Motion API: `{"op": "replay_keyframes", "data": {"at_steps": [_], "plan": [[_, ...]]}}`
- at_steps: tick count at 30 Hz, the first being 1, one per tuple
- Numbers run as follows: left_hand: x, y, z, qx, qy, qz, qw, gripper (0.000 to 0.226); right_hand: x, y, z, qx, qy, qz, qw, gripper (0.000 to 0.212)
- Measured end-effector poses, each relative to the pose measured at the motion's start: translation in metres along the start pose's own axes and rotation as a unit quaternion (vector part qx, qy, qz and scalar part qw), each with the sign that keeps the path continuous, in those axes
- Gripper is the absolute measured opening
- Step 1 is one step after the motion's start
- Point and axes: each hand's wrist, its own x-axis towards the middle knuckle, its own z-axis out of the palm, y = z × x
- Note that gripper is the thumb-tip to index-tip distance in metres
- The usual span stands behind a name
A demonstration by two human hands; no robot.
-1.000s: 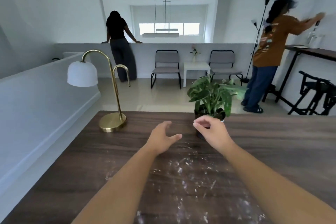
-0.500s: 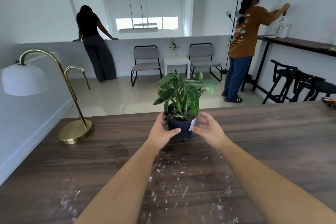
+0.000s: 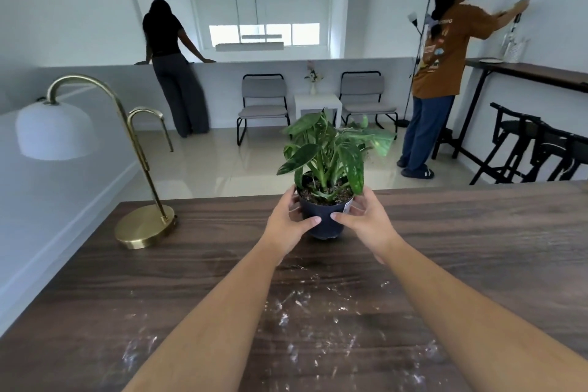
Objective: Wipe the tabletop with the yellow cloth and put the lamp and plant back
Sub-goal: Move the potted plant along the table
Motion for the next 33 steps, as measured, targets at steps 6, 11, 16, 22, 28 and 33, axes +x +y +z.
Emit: {"op": "replay_keyframes", "data": {"at_steps": [6, 11, 16, 22, 28, 33], "plan": [[0.000, 0.004, -0.070, 0.021, 0.035, -0.011, 0.999, 0.078, 0.020, -0.002, 0.065, 0.005, -0.031, -0.011, 0.999, 0.071], [-0.006, -0.006, -0.130, 0.018, 0.065, -0.020, 0.998, 0.081, 0.033, 0.001, 0.128, 0.019, -0.062, -0.013, 0.998, 0.070], [-0.011, -0.019, -0.171, 0.003, 0.079, -0.018, 0.997, 0.081, 0.040, 0.007, 0.173, 0.019, -0.079, -0.010, 0.997, 0.074], [-0.018, -0.034, -0.193, 0.018, 0.090, -0.019, 0.996, 0.080, 0.041, 0.013, 0.196, -0.006, -0.090, -0.001, 0.996, 0.075], [-0.018, -0.039, -0.199, 0.052, 0.097, -0.035, 0.993, 0.089, 0.038, 0.016, 0.200, -0.031, -0.087, 0.013, 0.996, 0.079], [-0.032, -0.019, -0.195, 0.090, 0.131, -0.058, 0.986, 0.074, 0.033, 0.008, 0.191, -0.110, -0.125, 0.057, 0.984, 0.108]]}}
